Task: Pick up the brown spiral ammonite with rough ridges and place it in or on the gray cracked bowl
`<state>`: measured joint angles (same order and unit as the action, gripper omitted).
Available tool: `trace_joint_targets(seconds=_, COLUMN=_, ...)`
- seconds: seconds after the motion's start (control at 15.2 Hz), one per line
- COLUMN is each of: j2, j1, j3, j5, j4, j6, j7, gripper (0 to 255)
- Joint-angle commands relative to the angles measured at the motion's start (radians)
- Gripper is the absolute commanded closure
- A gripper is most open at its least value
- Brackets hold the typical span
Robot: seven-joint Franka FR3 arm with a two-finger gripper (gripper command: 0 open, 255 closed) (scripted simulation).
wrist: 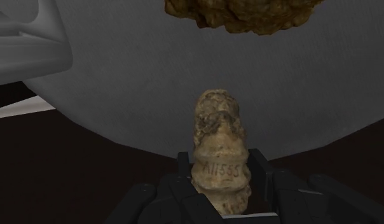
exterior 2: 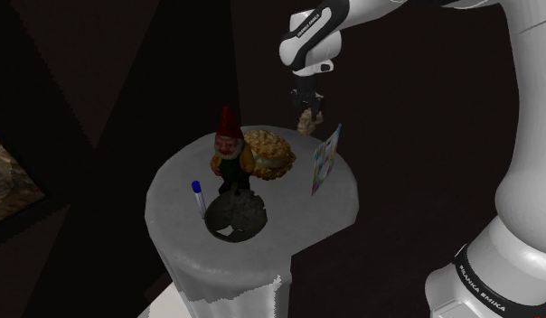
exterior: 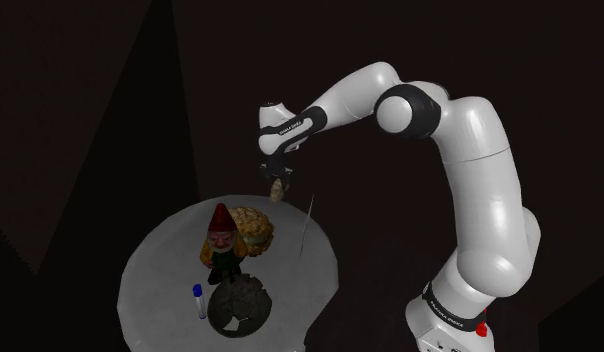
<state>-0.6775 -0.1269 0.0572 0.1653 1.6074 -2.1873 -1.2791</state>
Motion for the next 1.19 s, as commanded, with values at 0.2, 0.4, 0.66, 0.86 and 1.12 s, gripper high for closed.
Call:
trace_joint_targets(seconds=0.2, j2=0.041, j1=-0.003, j3=0.003, j5=-0.005, j4=-0.005, j6=0.046, j7=0.008, gripper=255)
trace_joint_targets(seconds=0.4, j2=0.064, j1=-0.003, j3=0.005, j5=-0.008, j4=-0.011, j6=0.074, j7=0.012, gripper=255)
trace_joint_targets(seconds=0.66, j2=0.091, j1=-0.004, j3=0.007, j5=-0.012, j4=-0.020, j6=0.110, j7=0.017, gripper=255)
trace_joint_targets(seconds=0.86, j2=0.161, j1=0.029, j3=0.020, j5=-0.011, j4=0.089, j6=0.076, j7=-0.037, gripper=255)
trace_joint_targets(seconds=1.12, j2=0.241, j1=0.075, j3=0.043, j5=-0.011, j4=0.212, j6=0.041, j7=-0.110, gripper=255)
